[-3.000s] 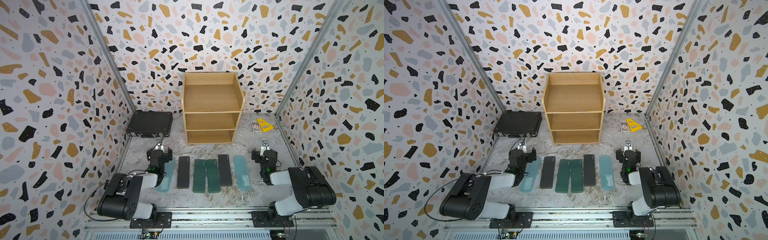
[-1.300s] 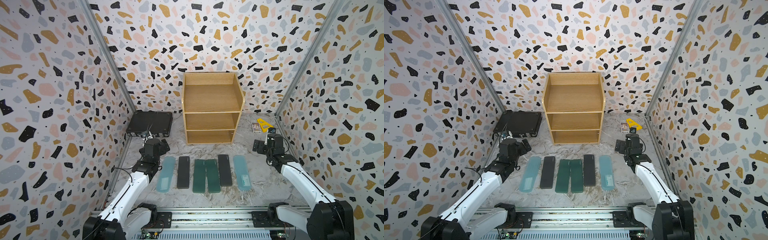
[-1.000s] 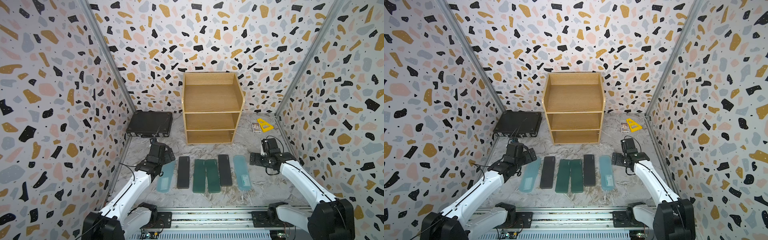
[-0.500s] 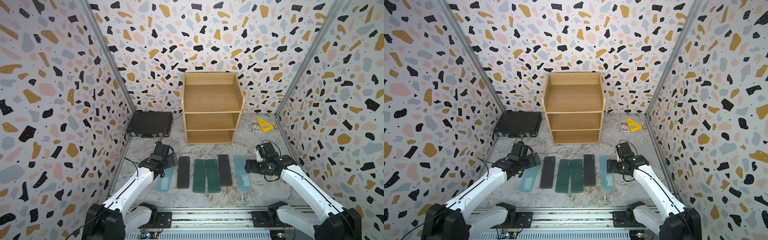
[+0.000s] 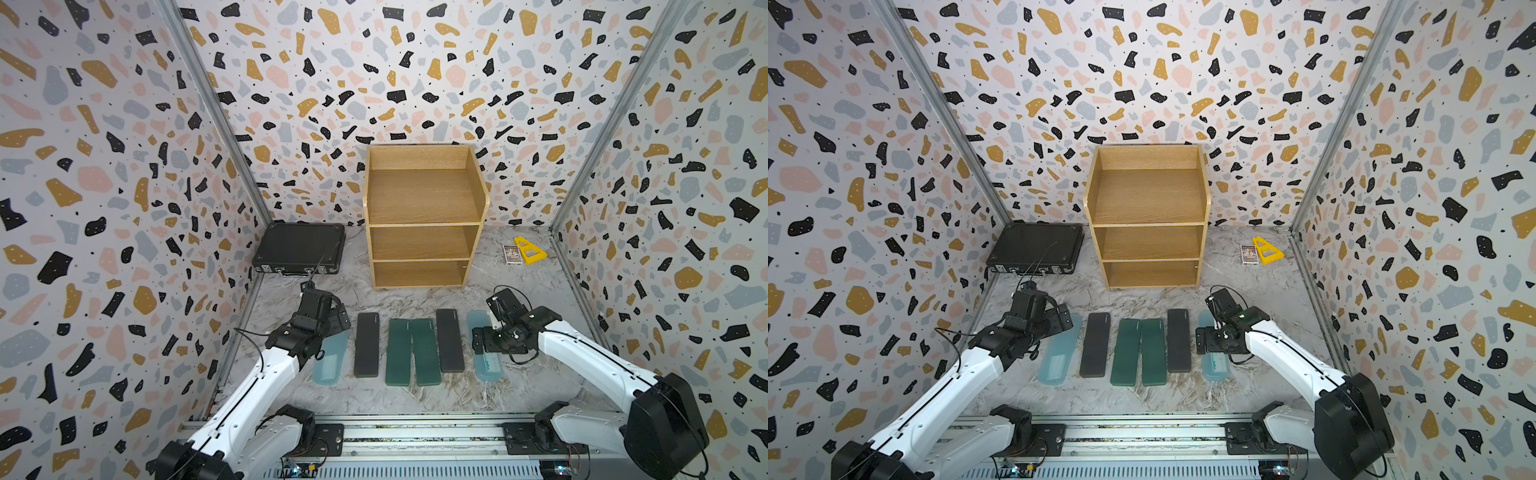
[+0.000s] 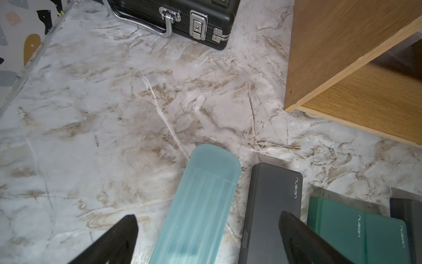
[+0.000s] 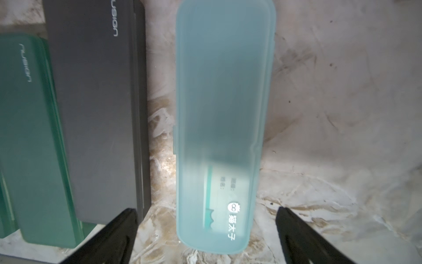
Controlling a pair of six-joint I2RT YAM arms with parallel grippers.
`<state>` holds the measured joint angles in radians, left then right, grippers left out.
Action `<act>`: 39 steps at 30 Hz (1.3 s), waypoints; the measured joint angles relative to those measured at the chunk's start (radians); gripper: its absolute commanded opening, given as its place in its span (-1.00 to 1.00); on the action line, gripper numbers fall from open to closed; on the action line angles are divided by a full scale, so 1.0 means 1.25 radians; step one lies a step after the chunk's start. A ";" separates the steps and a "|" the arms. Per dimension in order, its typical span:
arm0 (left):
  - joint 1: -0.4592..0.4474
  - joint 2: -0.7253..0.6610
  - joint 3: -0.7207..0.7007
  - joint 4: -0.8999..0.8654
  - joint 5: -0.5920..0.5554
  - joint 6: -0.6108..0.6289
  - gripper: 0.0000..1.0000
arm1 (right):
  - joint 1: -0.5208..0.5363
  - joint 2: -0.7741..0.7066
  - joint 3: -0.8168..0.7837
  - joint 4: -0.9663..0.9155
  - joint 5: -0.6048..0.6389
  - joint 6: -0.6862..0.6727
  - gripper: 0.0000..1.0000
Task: Place the pencil cases on the shelf according to color
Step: Pick up the pencil case from the center of the board.
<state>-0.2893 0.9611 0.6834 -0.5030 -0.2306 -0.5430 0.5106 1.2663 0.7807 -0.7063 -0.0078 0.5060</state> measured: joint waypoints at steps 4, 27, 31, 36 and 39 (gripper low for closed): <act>0.000 -0.002 0.000 -0.007 0.001 -0.001 0.99 | 0.008 0.035 -0.012 0.023 0.016 0.007 1.00; -0.003 -0.042 -0.017 -0.007 0.038 -0.037 0.99 | 0.060 0.148 -0.042 0.112 0.103 0.063 0.86; -0.003 -0.042 -0.017 -0.007 0.038 -0.036 0.99 | 0.066 0.151 -0.043 0.121 0.105 0.074 0.69; -0.003 -0.047 -0.017 -0.007 0.038 -0.036 0.99 | 0.073 0.153 -0.046 0.141 0.109 0.085 0.45; -0.003 -0.051 -0.017 -0.008 0.038 -0.036 0.99 | 0.074 0.149 -0.049 0.144 0.111 0.089 0.26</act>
<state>-0.2932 0.8978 0.6624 -0.5125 -0.1829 -0.5884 0.6029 1.4528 0.7197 -0.5266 0.1307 0.6167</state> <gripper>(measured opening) 0.993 0.786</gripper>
